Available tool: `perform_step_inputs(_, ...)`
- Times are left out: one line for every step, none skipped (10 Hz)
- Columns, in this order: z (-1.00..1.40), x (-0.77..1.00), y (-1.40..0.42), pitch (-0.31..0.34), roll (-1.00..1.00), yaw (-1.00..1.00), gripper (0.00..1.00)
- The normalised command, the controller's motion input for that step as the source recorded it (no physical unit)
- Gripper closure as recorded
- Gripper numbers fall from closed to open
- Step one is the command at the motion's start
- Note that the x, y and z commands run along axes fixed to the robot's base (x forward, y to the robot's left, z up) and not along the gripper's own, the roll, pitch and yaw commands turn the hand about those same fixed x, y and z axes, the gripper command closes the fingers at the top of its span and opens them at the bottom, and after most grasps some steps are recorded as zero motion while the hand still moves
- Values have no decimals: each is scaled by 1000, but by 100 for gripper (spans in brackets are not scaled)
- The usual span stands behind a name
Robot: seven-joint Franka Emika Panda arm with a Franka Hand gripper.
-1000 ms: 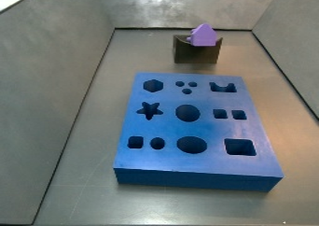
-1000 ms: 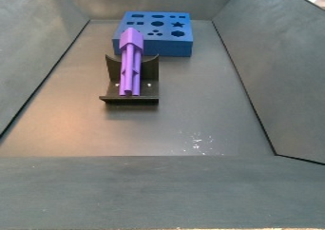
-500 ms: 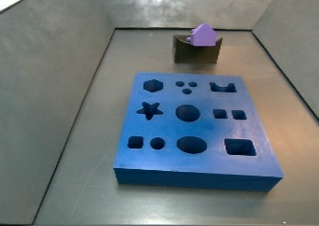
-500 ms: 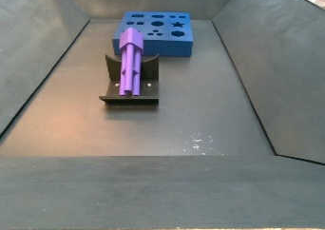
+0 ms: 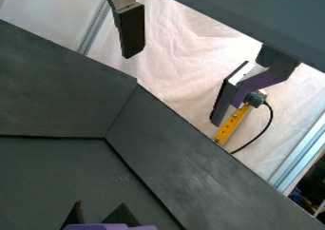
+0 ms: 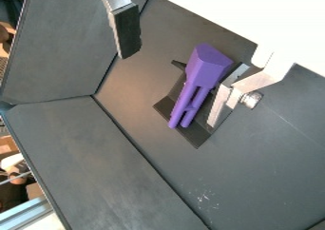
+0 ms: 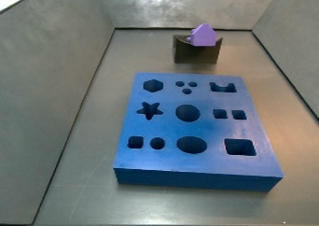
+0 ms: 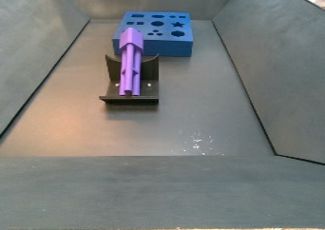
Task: Pick up the 3 prong object. Move up. Rotate the 3 prong object. Place the 3 prong object on the fixture. Regrasp the 3 prong object. Move to above the board. Insert the 3 prong object.
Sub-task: Regrasp the 3 prong object.
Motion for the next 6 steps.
perform_step_inputs(-35, 591, -56, 23, 152, 79, 0)
perform_step_inputs(-38, 584, -56, 31, 145, 79, 0)
perform_step_inputs(-37, 575, -56, 43, 137, 81, 0)
perform_step_inputs(-35, 567, -55, 52, 131, 83, 0)
perform_step_inputs(-36, 565, -54, 55, 129, 84, 0)
perform_step_inputs(-37, 564, -52, 57, 128, 85, 0)
